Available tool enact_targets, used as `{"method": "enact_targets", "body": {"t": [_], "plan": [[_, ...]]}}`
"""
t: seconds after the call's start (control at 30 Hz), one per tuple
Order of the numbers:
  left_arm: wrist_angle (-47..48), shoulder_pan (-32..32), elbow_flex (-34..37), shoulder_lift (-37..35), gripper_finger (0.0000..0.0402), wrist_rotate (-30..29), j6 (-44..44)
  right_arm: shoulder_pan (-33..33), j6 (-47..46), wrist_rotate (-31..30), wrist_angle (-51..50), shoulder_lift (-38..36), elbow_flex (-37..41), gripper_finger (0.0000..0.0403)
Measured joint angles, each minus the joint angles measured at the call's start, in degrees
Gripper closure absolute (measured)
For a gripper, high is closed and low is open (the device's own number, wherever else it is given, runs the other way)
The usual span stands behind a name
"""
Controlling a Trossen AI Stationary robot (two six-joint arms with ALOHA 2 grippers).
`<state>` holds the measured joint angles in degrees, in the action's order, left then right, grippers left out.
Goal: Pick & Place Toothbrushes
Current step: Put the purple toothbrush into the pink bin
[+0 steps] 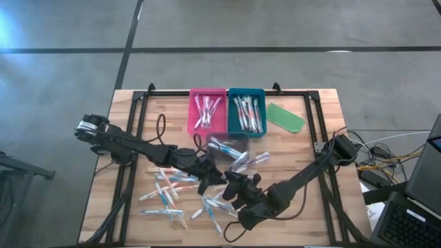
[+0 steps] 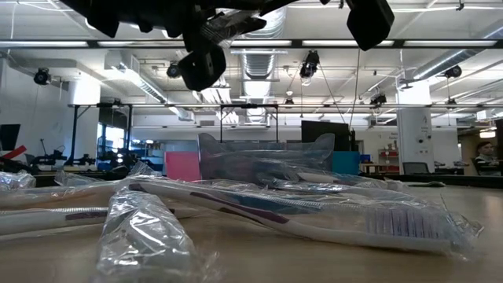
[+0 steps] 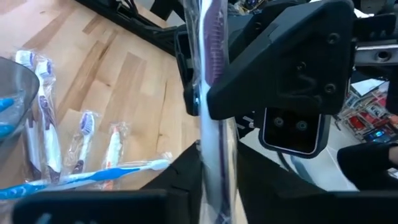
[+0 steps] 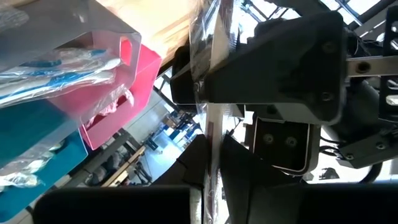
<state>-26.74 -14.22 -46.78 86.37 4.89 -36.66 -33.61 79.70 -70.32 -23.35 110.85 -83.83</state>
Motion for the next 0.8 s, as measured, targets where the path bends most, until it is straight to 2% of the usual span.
{"method": "enact_targets", "body": {"t": [0.17,0.43,0.8], "plan": [[0.2,0.02,0.11,0.02,0.0363,-0.04,3.45,-0.08,0.16,-0.09,-0.13,-0.02,0.0,0.038],[-0.02,0.02,0.11,0.02,0.0361,0.04,4.9,-0.12,-0.59,-0.17,-0.04,-0.09,0.0,0.0372],[-0.39,1.53,-0.07,-0.15,0.0376,0.68,9.43,-0.27,-22.88,-0.41,-0.32,-0.09,0.0,0.0278]]}}
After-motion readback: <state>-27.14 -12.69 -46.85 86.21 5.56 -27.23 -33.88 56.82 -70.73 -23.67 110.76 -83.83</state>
